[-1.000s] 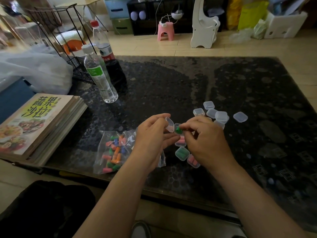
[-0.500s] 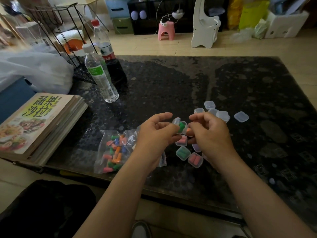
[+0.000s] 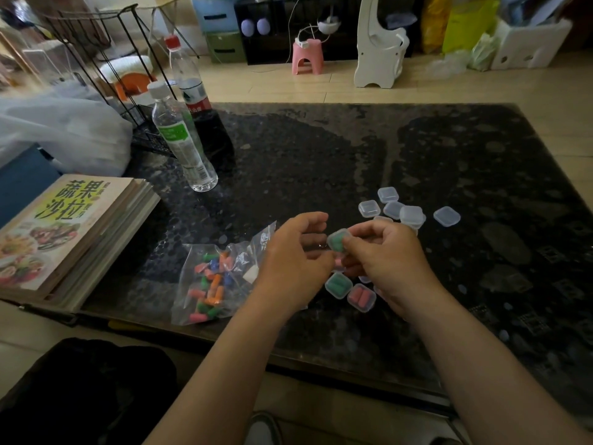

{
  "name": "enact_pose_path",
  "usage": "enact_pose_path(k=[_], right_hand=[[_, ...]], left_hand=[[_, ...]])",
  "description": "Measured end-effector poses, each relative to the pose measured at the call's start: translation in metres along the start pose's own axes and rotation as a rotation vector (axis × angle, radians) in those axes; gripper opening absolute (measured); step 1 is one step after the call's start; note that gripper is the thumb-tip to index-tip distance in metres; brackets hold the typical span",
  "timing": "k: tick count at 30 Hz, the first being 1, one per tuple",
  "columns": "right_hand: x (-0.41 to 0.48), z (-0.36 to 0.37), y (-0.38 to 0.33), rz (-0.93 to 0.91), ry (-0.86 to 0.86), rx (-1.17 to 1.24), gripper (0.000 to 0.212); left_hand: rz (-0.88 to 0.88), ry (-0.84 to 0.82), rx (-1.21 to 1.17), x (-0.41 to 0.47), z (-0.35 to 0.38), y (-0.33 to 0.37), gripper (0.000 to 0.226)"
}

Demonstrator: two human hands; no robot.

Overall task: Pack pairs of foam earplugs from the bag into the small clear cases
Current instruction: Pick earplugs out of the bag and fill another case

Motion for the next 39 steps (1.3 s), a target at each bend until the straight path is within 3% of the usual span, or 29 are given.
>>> enact_pose_path(k=[6,11,14,21,27,31,36,39], right_hand=[[0.001,0.001,0.007,-0.026,0.038,-0.414,0.006],[-0.003,0.006,-0.001,-0.105,0.086,-0.574,0.014],[-0.004,0.014,-0.010,-0.162,0.115,-0.580,0.010],[-0.005,0.066,-0.010,-0.097,-0.149,-0.333,0.022],[-0.008,0.100,-0.008,0.064,-0.265,-0.171,0.031],[-0.011,0.118,-0.003,0.241,-0.379,-0.058,0.021],[-0.014,0.135,0.001,0.251,-0.506,-0.119,0.017],[-0.014,0.139,0.001,0.215,-0.538,-0.205,0.020]], left_hand=[[0.122,0.274,0.106,0.002,-0.026,0.004,0.037],[0.137,0.394,0.137,-0.005,-0.055,0.003,0.036],[0.081,0.434,0.171,-0.009,-0.077,-0.007,0.035],[-0.057,0.565,0.390,-0.021,-0.133,-0.037,0.022],[-0.363,0.505,0.433,-0.032,-0.169,-0.071,0.037],[-0.499,0.419,0.342,-0.034,-0.176,-0.091,0.054],[-0.520,0.265,0.150,-0.030,-0.161,-0.089,0.024],[-0.544,0.177,0.125,-0.030,-0.152,-0.086,0.022]])
Point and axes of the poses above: each hand's wrist, its own x-axis towards the middle knuckle, its own z-axis out of the palm, y = z × x, the point moved 5 cm from there along x, towards the middle knuckle, and after that the axes turned 3 degrees about -x, right-handed, at the moved point
